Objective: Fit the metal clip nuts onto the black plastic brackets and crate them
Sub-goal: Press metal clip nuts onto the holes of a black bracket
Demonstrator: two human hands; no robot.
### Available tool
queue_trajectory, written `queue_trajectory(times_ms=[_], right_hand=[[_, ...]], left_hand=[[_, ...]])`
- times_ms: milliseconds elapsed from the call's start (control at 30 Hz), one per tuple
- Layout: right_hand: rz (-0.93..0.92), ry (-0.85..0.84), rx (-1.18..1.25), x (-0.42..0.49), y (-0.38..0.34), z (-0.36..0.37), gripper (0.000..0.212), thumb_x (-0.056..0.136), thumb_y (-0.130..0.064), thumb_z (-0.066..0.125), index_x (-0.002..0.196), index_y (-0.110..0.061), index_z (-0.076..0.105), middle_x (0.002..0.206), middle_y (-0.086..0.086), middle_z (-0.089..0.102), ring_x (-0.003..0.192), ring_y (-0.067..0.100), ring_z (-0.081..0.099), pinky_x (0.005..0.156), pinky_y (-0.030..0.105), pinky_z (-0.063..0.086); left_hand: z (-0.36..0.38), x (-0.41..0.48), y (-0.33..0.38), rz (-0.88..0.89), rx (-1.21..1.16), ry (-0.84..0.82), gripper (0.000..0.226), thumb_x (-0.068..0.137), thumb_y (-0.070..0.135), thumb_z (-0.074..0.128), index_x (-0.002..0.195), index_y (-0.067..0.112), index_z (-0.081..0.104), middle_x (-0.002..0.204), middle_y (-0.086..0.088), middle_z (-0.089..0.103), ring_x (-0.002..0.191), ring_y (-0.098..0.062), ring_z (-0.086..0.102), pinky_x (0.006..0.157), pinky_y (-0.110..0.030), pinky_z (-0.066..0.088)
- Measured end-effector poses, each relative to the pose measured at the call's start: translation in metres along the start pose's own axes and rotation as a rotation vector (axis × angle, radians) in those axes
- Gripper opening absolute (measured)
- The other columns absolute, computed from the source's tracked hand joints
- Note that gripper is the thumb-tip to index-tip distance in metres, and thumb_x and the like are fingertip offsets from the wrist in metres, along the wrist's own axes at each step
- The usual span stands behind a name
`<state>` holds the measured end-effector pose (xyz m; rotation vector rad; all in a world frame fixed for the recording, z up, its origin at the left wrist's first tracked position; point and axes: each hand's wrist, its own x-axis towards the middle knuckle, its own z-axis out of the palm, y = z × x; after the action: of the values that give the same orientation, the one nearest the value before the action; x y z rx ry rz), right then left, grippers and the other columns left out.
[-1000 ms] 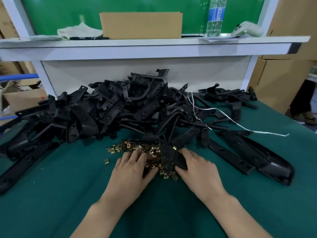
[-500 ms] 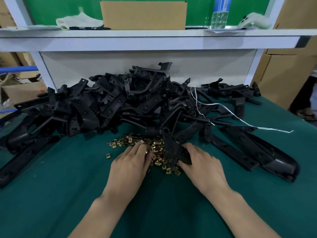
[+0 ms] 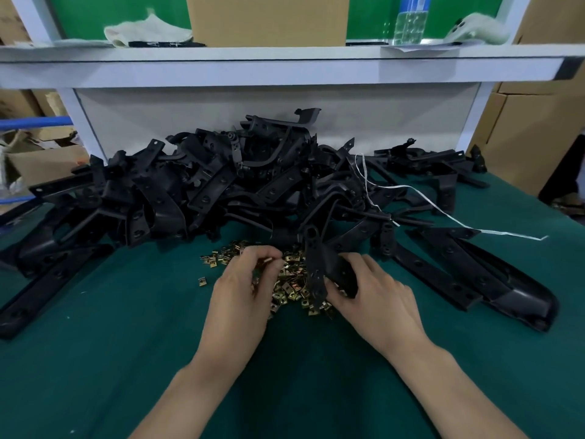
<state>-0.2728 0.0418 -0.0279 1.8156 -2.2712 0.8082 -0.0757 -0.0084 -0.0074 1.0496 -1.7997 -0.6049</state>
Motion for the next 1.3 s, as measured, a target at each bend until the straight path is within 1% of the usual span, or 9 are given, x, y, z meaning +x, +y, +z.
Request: queue_trajectory(times_ms=[67,133,233,300,467,700,1167,1233,1300], right_hand=[[-0.008,-0.001,0.006,0.0,0.0,-0.001,0.044,0.09,-0.068,0.045,0.12,-0.037,0.047,0.101,-0.016,0.057,0.074,0.018,0.066,0.055,0.033,0.042],[-0.007,-0.003,0.011,-0.001,0.0,-0.002,0.044,0.09,-0.068,0.044,0.121,-0.037,0.048,0.102,-0.015,0.056,0.075,0.019,0.066,0.056,0.033,0.041],[0.005,-0.019,0.022,-0.001,0.001,-0.003,0.044,0.09,-0.068,0.043,0.122,-0.037,0.047,0.104,-0.015,0.056,0.078,0.019,0.066,0.059,0.034,0.043],[0.012,-0.028,0.03,-0.001,0.002,-0.004,0.044,0.091,-0.068,0.044,0.122,-0.037,0.047,0.106,-0.015,0.056,0.08,0.02,0.066,0.061,0.036,0.045],[0.026,-0.031,0.053,-0.002,0.002,-0.004,0.041,0.091,-0.066,0.048,0.121,-0.038,0.048,0.109,-0.016,0.057,0.084,0.022,0.067,0.062,0.035,0.043],[0.021,-0.037,0.085,-0.002,0.002,-0.005,0.041,0.089,-0.066,0.043,0.12,-0.039,0.046,0.109,-0.017,0.057,0.084,0.02,0.066,0.064,0.036,0.045],[0.014,-0.036,0.135,-0.002,0.0,-0.005,0.037,0.088,-0.066,0.045,0.116,-0.041,0.046,0.109,-0.018,0.057,0.088,0.02,0.066,0.067,0.036,0.045],[0.028,-0.022,0.202,-0.002,-0.002,-0.009,0.033,0.086,-0.066,0.047,0.11,-0.042,0.045,0.104,-0.019,0.059,0.087,0.018,0.064,0.069,0.037,0.046],[0.043,-0.011,0.282,-0.002,-0.005,-0.014,0.034,0.083,-0.072,0.045,0.102,-0.044,0.043,0.088,-0.02,0.061,0.08,0.013,0.062,0.067,0.036,0.045]], left_hand=[[0.001,-0.003,0.006,-0.084,-0.215,-0.016,0.015,0.098,0.037,0.059,0.104,0.047,0.068,0.081,0.015,0.068,0.071,0.001,0.059,0.063,-0.01,0.046],[0.004,-0.005,0.01,-0.162,-0.371,-0.061,0.021,0.1,0.035,0.055,0.11,0.045,0.07,0.07,0.012,0.062,0.063,0.0,0.052,0.058,-0.011,0.045],[0.006,-0.003,0.011,-0.338,-0.669,-0.131,0.028,0.106,0.019,0.047,0.12,0.028,0.069,0.078,0.01,0.063,0.07,-0.009,0.059,0.063,-0.02,0.049],[0.007,-0.002,0.011,-0.405,-0.77,-0.159,0.03,0.107,0.013,0.045,0.123,0.024,0.067,0.083,0.004,0.066,0.073,-0.014,0.06,0.065,-0.026,0.05],[0.005,-0.002,0.011,-0.399,-0.771,-0.14,0.027,0.106,0.012,0.047,0.121,0.023,0.066,0.094,-0.003,0.074,0.078,-0.014,0.065,0.068,-0.022,0.053],[0.004,0.0,0.011,-0.408,-0.818,-0.132,0.022,0.106,0.011,0.047,0.121,0.017,0.063,0.11,-0.003,0.077,0.094,-0.019,0.073,0.078,-0.029,0.059],[0.005,0.0,0.008,-0.345,-0.847,-0.151,0.019,0.105,0.018,0.05,0.123,0.013,0.056,0.115,-0.001,0.075,0.099,-0.023,0.074,0.08,-0.031,0.06],[0.007,-0.001,0.006,-0.343,-0.822,-0.16,0.018,0.104,0.017,0.051,0.121,0.014,0.059,0.114,0.0,0.076,0.101,-0.021,0.073,0.081,-0.03,0.06],[0.01,-0.003,0.004,-0.345,-0.783,-0.167,0.016,0.101,0.019,0.057,0.111,0.02,0.068,0.108,0.007,0.075,0.098,-0.015,0.07,0.081,-0.028,0.059]])
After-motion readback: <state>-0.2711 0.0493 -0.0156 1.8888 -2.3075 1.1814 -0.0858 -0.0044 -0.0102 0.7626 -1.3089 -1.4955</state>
